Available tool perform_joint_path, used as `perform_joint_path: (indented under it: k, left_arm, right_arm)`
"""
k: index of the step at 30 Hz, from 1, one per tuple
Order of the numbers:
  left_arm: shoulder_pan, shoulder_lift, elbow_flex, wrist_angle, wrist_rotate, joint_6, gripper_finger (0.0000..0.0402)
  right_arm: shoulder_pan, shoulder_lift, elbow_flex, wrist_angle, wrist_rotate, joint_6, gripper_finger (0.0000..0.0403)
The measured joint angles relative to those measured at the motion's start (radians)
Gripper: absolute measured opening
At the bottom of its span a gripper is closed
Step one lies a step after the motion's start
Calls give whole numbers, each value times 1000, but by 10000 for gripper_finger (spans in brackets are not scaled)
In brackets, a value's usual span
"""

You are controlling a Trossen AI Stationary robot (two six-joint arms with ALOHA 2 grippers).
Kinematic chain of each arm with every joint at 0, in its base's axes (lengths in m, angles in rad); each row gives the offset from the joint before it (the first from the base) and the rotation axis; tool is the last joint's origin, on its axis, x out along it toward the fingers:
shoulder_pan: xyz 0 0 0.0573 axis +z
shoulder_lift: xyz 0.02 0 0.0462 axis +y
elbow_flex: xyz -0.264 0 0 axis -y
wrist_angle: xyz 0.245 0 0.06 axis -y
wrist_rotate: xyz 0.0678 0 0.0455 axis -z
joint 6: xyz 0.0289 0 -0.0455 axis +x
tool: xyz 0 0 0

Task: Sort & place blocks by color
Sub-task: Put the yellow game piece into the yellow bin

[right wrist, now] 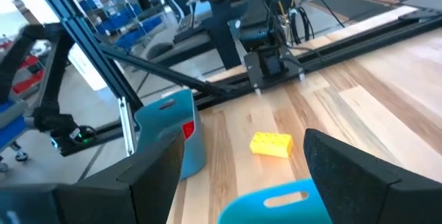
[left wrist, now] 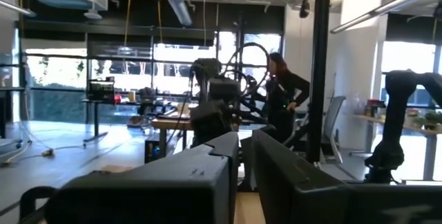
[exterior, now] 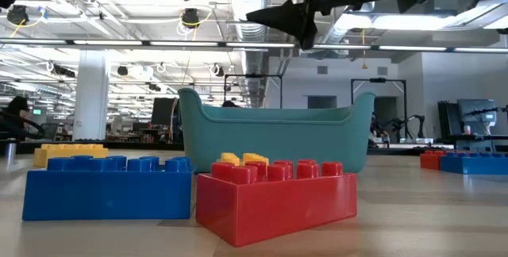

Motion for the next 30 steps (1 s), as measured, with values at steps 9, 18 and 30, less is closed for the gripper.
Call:
perform_joint_path:
  k: [9,18,30]
  left_arm:
    - [0,0,0,0,-1,-5,6]
    - [0,0,0,0,-30,-3,2]
    - [0,0,0,21,-118,-34,2]
  right_arm:
    - [0,0,0,-29,0,0,317]
    - [7,0,0,-35,-2,-3,317]
    - [12,0,3,-72,-12,-60,317]
